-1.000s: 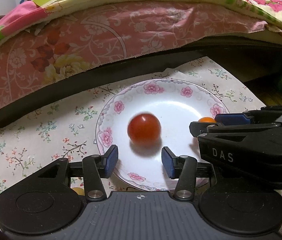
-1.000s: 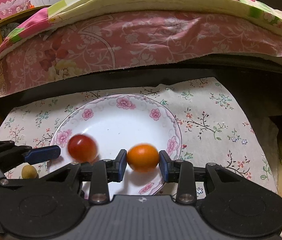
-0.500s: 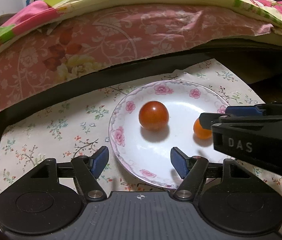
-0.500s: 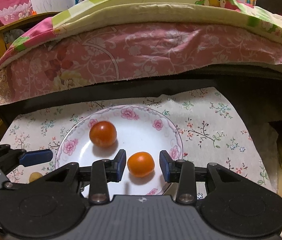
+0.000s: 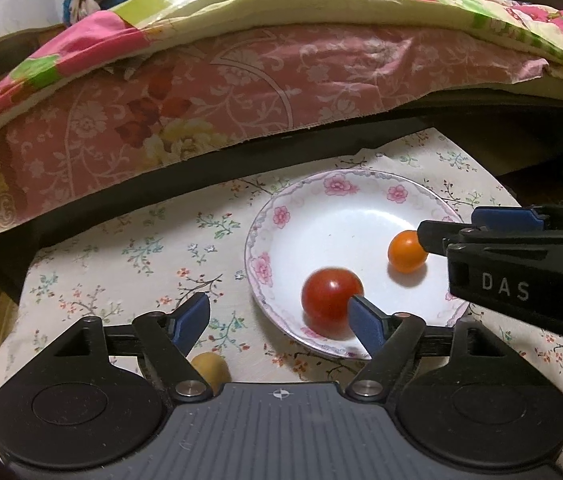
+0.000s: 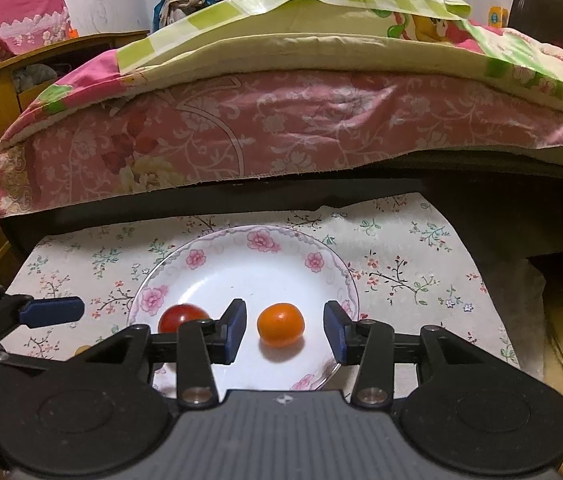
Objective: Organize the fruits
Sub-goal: 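Lower the tangerine into the bowl and open the right tool, then move both tools back over the remaining fruit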
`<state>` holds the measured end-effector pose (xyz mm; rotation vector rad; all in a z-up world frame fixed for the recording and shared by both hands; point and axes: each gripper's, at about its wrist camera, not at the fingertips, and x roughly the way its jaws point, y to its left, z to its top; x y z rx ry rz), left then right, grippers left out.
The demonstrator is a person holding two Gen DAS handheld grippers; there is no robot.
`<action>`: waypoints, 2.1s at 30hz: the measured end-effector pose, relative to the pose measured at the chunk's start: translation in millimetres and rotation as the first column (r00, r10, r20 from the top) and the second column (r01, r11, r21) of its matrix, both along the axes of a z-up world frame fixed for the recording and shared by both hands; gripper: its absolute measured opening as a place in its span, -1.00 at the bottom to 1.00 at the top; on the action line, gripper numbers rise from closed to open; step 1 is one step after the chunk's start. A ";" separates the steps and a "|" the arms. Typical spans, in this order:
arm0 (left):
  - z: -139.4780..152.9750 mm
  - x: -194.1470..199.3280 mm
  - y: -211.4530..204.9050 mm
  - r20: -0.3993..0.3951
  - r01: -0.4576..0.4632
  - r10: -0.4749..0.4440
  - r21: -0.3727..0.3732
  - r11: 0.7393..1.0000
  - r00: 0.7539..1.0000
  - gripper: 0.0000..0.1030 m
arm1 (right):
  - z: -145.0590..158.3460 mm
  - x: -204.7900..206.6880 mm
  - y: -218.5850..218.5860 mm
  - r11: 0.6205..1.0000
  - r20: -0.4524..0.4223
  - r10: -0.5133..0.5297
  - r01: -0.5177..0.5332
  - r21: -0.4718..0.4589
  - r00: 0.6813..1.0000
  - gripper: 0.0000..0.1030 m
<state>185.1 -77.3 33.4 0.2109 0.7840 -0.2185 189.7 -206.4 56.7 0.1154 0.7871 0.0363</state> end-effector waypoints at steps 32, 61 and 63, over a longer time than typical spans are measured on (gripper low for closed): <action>15.1 -40.5 24.1 -0.029 -0.011 0.011 0.002 1.000 1.000 0.67 | 23.8 -48.6 22.9 0.998 0.014 0.055 -0.055 0.014 0.998 -0.03; -13.9 -118.9 84.3 -0.188 -0.001 0.004 0.015 1.000 0.982 0.69 | -8.4 -103.6 56.3 0.971 -0.148 0.233 -0.237 -0.012 0.961 -0.03; -15.2 -119.5 81.5 -0.188 0.013 -0.010 0.015 1.000 0.982 0.69 | -10.6 -104.3 59.0 0.967 -0.157 0.247 -0.253 -0.015 0.956 -0.03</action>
